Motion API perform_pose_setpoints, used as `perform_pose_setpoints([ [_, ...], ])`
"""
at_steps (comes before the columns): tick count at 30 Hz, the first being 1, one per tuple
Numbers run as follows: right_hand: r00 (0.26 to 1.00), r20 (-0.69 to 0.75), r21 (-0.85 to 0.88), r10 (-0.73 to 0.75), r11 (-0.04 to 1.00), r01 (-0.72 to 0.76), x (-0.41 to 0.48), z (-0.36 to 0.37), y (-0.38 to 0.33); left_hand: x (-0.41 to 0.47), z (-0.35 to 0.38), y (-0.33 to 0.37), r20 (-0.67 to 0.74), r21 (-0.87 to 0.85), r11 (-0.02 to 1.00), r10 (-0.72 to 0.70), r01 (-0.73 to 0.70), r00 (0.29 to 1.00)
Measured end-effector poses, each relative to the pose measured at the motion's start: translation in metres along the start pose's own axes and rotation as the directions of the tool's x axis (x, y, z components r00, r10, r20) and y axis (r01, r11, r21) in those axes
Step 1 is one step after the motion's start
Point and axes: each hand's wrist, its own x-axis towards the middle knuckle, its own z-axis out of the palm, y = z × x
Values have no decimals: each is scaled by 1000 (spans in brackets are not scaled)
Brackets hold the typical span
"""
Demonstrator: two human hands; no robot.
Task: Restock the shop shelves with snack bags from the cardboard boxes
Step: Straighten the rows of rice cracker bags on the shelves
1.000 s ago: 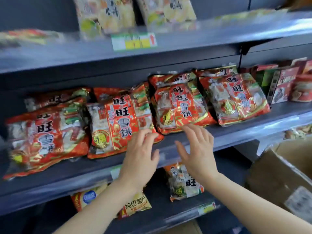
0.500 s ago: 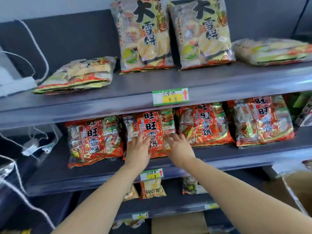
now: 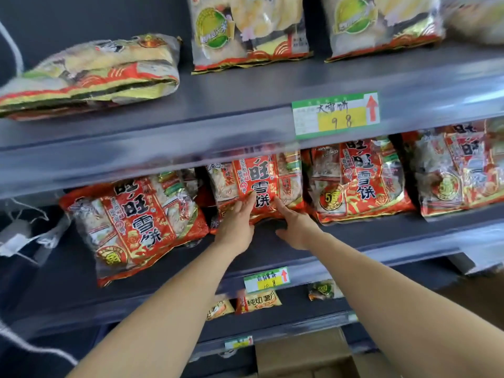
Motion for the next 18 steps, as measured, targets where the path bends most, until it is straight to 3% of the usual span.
perform_pose_setpoints([
  [2,997,-76,24,9,1000,-7,-2,-2,2,4,2,-3,-1,16,1000,21,-21,1000],
  [4,960,-281,56,9,998,7,-10,-7,8,3,4,-3,-8,28,999,39,-39,999],
  [6,836,-546,60,55,998,-26,-18,-15,19,4,5,-1,-16,32,999,39,-39,999],
  [8,733,-650,95,202,978,-186,-28,-29,35,6,7,3,-8,10,1000,10,-10,1000],
  [10,734,-531,204,423,905,-374,-31,-41,55,7,11,9,-5,1,1000,-26,26,1000],
  [12,772,-342,328,536,838,-436,-26,-50,77,9,15,16,-5,-8,998,-63,63,998],
  [14,815,-272,415,511,827,-380,-12,-54,89,13,16,19,9,-10,995,-101,101,995],
  [18,852,-288,547,437,805,-228,19,-62,93,21,20,29,31,-26,985,-167,168,985],
])
